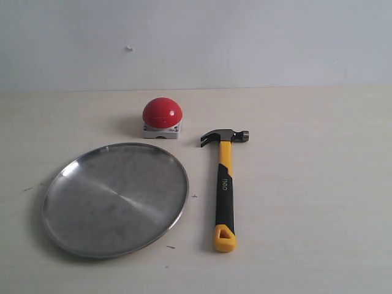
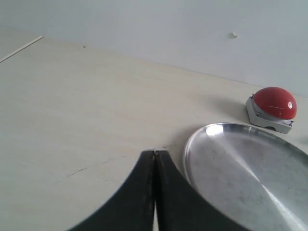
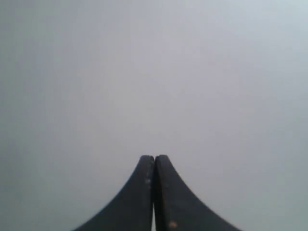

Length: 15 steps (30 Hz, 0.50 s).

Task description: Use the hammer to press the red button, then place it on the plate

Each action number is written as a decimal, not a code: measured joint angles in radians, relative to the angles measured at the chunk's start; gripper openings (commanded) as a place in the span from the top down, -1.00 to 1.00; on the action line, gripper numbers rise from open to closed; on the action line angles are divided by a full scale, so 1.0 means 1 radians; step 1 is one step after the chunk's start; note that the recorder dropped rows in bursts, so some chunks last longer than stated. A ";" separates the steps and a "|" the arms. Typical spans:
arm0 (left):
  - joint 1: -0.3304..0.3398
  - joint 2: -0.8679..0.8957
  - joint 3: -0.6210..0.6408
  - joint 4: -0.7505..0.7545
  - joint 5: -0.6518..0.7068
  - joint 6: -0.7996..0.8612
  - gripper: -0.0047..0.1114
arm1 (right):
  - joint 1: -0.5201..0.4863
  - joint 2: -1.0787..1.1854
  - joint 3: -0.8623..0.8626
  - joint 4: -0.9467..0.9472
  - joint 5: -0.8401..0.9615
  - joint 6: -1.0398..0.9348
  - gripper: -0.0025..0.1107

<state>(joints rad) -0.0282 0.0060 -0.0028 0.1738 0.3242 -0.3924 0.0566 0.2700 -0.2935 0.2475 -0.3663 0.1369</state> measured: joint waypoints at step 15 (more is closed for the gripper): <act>0.000 0.000 0.000 0.000 0.000 0.000 0.92 | 0.017 1.168 -1.001 -0.008 1.227 -0.167 0.96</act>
<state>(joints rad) -0.0282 0.0060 -0.0028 0.1738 0.3242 -0.3924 0.0737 1.4381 -1.2942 0.2399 0.8609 -0.0298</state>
